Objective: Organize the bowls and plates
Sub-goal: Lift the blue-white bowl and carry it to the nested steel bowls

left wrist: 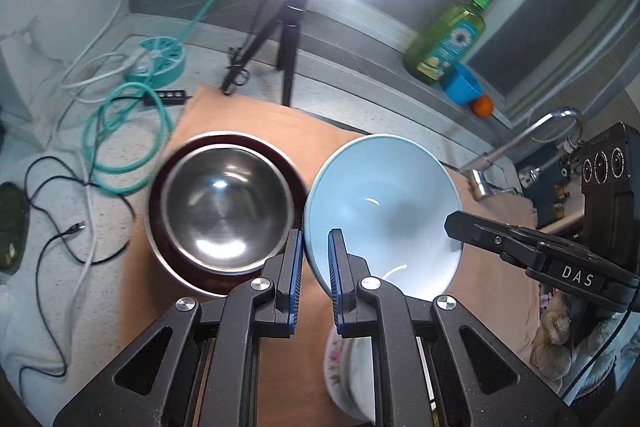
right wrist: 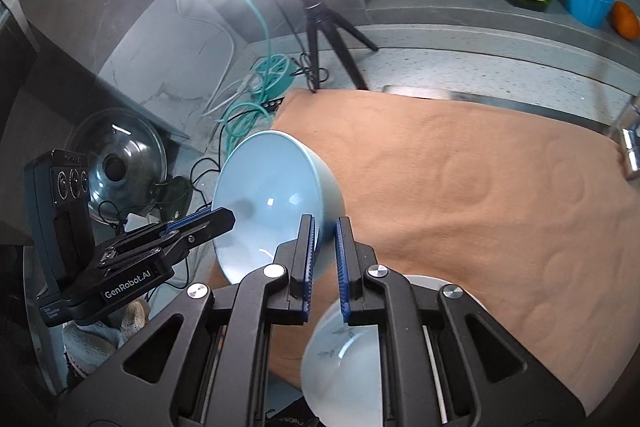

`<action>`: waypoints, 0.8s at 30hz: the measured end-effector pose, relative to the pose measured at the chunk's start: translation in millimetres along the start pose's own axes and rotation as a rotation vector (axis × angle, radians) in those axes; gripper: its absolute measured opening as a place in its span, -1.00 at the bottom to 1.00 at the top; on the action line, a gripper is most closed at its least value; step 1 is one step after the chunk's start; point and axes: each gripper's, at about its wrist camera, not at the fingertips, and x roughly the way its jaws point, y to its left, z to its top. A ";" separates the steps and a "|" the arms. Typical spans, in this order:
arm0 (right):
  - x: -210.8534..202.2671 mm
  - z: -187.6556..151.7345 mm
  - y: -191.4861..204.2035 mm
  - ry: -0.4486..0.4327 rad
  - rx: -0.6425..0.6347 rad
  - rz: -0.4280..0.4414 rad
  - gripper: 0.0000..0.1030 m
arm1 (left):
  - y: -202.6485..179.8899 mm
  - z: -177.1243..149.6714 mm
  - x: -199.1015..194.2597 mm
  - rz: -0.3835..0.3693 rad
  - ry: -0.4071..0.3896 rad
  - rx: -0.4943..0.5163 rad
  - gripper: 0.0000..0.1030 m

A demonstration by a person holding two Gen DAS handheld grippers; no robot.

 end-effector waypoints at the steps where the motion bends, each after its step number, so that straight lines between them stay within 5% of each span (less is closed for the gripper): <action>1: 6.8 2.1 5.4 0.008 -0.007 0.004 -0.80 | 5.3 1.5 -0.8 0.010 -0.003 -0.008 -0.78; 24: 102.8 26.6 39.3 0.120 -0.046 -0.025 -0.80 | 74.5 16.1 28.3 0.120 0.042 -0.106 -0.78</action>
